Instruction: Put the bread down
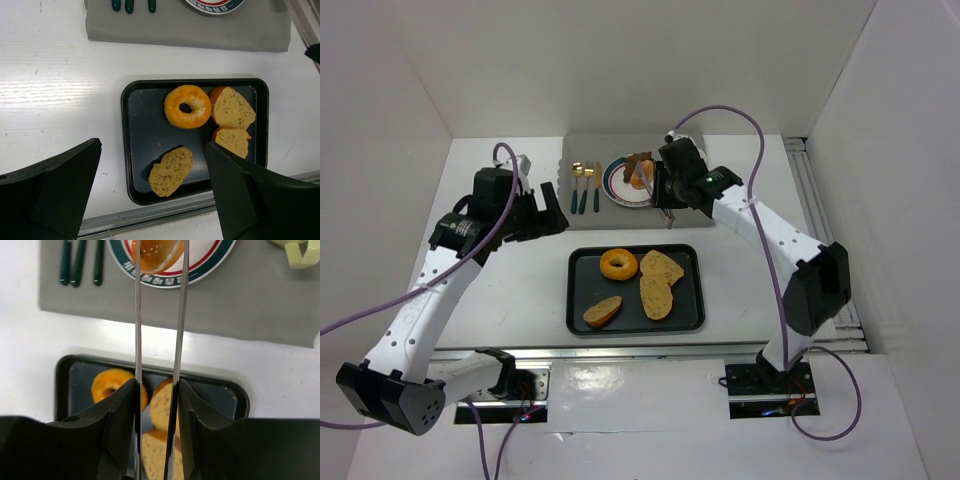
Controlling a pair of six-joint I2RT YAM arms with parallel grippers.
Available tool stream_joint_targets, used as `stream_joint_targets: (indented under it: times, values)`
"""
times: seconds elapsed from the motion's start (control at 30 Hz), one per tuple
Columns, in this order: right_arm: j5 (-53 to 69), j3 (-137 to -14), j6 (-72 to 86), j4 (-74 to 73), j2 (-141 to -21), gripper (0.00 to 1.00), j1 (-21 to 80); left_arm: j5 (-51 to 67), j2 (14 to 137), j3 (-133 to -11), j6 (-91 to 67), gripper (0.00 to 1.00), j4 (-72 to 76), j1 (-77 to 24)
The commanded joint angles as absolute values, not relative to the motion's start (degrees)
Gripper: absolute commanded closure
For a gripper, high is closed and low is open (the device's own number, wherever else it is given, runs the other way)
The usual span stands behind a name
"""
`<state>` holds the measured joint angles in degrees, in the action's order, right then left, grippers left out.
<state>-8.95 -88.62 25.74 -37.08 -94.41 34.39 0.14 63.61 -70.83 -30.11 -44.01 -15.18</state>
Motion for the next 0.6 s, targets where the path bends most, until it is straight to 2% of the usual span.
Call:
stream_joint_targets:
  times: [0.0, 0.17, 0.23, 0.27, 0.4, 0.57]
  values:
    - [-8.5, -91.0, 23.1, -30.9, -98.2, 0.66, 32.7, 1.2, 64.4, -70.6, -29.3, 0.01, -41.0, -14.9]
    - [-6.2, -87.5, 23.1, -24.3, -100.8, 0.66, 30.8, 1.8, 66.4, -70.6, -29.3, 0.01, -40.4, -14.9]
    - [-5.6, -85.8, 23.1, -20.3, -100.8, 0.61, 30.8, 1.8, 66.4, -70.6, -29.3, 0.01, -40.4, -14.9]
    - [-5.6, -85.8, 23.1, -20.3, -100.8, 0.54, 30.2, 1.8, 66.4, -70.6, -29.3, 0.01, -40.4, -14.9]
    - [-5.0, -88.1, 22.5, -21.1, -102.3, 0.39, 30.1, 1.8, 67.0, -70.6, -29.3, 0.01, -40.4, -14.9]
    - [-6.6, -92.3, 21.4, -24.2, -102.8, 0.36, 30.8, 2.4, 67.0, -70.6, -29.3, 0.01, -40.4, -14.9]
